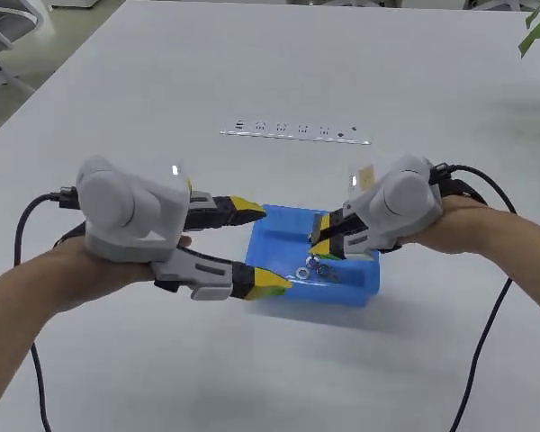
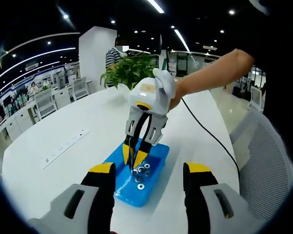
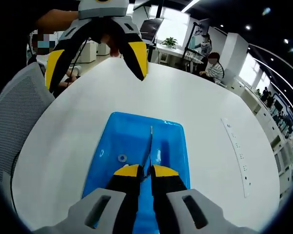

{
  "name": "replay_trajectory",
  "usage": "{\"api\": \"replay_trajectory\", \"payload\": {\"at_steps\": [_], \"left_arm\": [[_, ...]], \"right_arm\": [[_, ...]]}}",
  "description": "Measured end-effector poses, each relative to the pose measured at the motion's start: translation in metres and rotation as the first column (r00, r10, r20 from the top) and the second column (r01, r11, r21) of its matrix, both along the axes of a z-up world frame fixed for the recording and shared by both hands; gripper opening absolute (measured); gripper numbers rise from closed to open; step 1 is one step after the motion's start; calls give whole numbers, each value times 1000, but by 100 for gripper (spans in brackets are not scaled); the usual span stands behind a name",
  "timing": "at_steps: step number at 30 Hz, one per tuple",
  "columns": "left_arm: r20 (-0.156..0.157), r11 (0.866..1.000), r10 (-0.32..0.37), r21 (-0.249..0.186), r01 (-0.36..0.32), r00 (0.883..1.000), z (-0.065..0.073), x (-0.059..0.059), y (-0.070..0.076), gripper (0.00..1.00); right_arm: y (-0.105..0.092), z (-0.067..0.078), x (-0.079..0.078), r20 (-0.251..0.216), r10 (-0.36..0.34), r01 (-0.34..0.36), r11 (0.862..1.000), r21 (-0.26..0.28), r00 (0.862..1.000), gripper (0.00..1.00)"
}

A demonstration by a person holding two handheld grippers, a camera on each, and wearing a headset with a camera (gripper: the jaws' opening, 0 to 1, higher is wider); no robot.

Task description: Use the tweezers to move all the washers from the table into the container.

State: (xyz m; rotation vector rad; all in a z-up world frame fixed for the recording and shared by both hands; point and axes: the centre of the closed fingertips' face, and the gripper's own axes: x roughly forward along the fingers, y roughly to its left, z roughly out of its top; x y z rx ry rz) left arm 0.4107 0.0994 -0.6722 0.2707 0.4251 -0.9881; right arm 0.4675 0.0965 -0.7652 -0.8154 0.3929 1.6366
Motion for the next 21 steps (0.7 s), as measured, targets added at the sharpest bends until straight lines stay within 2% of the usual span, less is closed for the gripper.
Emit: {"api": "replay_trajectory", "payload": {"at_steps": [11,17,21], "left_arm": [[23,998,-48,35,47,999,-5,26,-15,37],[29,996,-64,68,62,998,-13,38,-21,28],[32,994,-79,75,76,996,-16,42,-26,24]], "right_arm": [[-1,0,0,3,10,-10,1000,11,1000,9],[-1,0,0,8,20,-21,1000,14,1000,10],[-1,0,0,10,26,-27,1000,14,1000,10]]}}
